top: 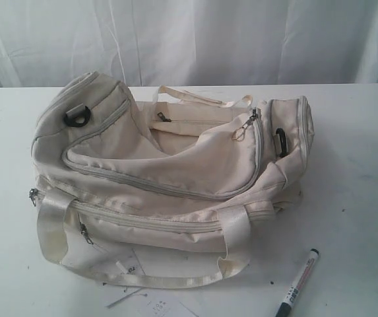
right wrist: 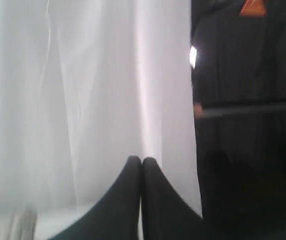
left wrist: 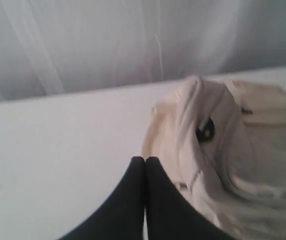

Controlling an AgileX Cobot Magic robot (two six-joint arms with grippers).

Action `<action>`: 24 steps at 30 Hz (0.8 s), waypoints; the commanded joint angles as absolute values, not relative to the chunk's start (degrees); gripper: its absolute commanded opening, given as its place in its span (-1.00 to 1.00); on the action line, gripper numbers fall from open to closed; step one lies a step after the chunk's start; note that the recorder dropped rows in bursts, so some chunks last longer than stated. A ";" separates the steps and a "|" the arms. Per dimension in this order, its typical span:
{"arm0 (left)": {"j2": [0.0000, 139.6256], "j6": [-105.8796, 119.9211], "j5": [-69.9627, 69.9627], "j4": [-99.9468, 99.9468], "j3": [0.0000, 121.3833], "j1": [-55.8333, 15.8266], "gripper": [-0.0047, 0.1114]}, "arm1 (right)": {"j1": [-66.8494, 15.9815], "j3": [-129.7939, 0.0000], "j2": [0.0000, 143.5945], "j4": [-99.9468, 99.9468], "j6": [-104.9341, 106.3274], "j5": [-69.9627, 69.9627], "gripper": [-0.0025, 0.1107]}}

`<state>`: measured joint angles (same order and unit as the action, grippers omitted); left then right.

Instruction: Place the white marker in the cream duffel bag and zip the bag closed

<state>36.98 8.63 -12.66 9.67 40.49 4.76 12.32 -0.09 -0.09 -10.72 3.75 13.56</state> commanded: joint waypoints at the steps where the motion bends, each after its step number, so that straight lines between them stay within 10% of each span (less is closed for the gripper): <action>1: 50.84 9.76 -35.75 11.92 55.08 4.36 -0.92 | 12.39 0.00 0.06 -13.84 0.99 37.61 -0.96; 9: 67.53 53.27 -57.40 62.13 61.72 4.36 -0.92 | 12.39 -16.12 6.33 -20.93 -1.46 42.15 -0.96; 15: 72.58 61.83 -57.85 67.64 61.72 4.06 -0.92 | 12.39 -40.96 38.30 -15.60 -1.46 43.77 -0.96; 21: 79.56 61.53 -59.19 64.40 61.72 -4.89 -0.92 | 12.43 -67.99 83.40 -15.42 5.06 -27.88 -0.96; 24: 80.33 61.53 -56.67 61.39 61.72 -8.34 -0.92 | 12.34 -73.74 87.45 -15.98 9.22 -37.21 -0.96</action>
<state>79.97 61.37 -57.19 63.17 61.57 -5.50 12.32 -68.48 85.25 -15.92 5.85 -27.08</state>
